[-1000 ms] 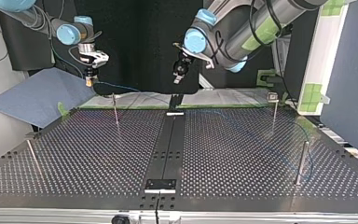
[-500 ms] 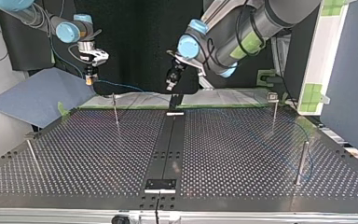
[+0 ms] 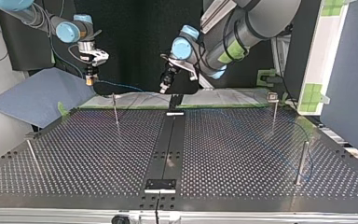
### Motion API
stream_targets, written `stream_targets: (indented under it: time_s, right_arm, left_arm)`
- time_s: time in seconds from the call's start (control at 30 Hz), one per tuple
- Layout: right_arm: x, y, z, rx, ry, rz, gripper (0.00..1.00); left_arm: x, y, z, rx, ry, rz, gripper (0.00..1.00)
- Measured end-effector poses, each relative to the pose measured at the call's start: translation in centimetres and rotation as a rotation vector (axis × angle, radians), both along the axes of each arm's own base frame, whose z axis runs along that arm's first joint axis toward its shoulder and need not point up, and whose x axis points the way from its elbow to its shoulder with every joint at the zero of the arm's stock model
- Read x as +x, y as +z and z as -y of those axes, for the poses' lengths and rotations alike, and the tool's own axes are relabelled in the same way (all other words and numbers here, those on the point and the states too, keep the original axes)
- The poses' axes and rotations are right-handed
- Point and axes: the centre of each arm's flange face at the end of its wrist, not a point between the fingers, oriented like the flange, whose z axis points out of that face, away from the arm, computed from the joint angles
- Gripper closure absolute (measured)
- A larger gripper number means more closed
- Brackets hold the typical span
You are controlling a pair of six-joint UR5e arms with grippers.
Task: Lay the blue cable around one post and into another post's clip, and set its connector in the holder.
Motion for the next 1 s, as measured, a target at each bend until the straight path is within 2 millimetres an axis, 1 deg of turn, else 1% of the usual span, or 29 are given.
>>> stream_targets:
  time_s: [0.13, 0.3, 0.5, 0.73, 0.8, 0.9, 1.0]
  right_arm:
    - [0.1, 0.0, 0.0, -0.003, 0.001, 0.006, 1.00]
    - [0.1, 0.1, 0.1, -0.006, 0.002, 0.010, 1.00]
    - [0.1, 0.1, 0.1, -0.007, 0.001, 0.013, 1.00]
    - [0.2, 0.1, 0.1, -0.009, 0.001, 0.015, 1.00]
    - [0.2, 0.1, 0.1, -0.011, 0.001, 0.015, 1.00]
    - [0.2, 0.1, 0.1, -0.012, 0.002, 0.015, 1.00]
    - [0.2, 0.2, 0.1, -0.013, 0.003, 0.015, 1.00]
  left_arm:
    - [-0.2, -1.9, 0.3, 0.007, -0.004, 0.009, 0.00]
    - [-0.3, -3.7, 0.5, 0.015, 0.000, 0.014, 0.00]
    - [-0.1, -5.9, 1.1, 0.084, 0.023, 0.006, 0.00]
    - [0.7, -8.4, 1.2, 0.191, 0.068, -0.008, 0.00]
    - [1.0, -8.5, 1.4, 0.215, 0.080, -0.006, 0.00]
    - [1.6, -8.1, 1.8, 0.248, 0.095, 0.005, 0.00]
    - [2.0, -7.1, 2.4, 0.272, 0.102, 0.019, 0.00]
